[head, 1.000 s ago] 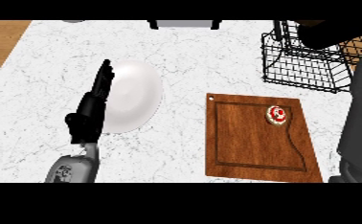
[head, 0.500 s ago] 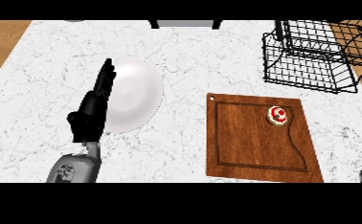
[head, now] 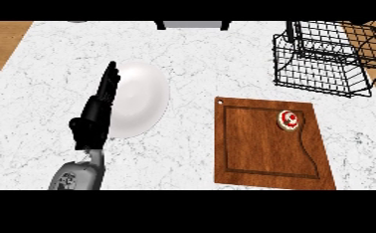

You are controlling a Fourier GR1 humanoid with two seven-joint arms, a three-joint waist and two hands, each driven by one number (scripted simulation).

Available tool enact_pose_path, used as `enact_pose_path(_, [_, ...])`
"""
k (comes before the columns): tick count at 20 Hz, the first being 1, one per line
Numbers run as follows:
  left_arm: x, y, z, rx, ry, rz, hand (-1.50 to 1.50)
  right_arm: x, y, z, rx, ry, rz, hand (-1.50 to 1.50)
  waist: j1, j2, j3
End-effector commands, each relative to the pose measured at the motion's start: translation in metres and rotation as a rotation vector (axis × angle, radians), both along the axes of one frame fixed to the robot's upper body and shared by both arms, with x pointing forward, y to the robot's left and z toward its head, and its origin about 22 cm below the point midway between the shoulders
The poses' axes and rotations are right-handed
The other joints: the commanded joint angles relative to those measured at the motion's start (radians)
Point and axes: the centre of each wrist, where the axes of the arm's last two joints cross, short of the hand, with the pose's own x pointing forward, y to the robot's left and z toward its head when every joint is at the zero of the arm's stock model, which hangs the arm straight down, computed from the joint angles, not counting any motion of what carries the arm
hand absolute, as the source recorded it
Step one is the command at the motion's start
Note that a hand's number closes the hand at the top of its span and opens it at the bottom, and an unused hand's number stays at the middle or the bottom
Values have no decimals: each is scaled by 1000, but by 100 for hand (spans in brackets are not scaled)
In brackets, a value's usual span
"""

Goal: Pick the sweet potato from the cutting board and place it in the tiered basket

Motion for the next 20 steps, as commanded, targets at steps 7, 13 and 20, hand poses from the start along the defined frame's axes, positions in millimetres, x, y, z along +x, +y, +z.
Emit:
enact_pose_path(7, [0, -1, -4, 21, -14, 2, 0, 9, -45, -13, 366, -156, -23, -150, -2, 1, 0])
enact_pose_path(13, [-3, 13, -5, -5, 3, 13, 0, -17, -59, -6, 473, -415, -100, -150, -21, -6, 0])
enact_pose_path(20, [-21, 9, -7, -14, 20, 20, 0, -71, -113, -1, 564, -535, -296, -150, -35, -16, 0])
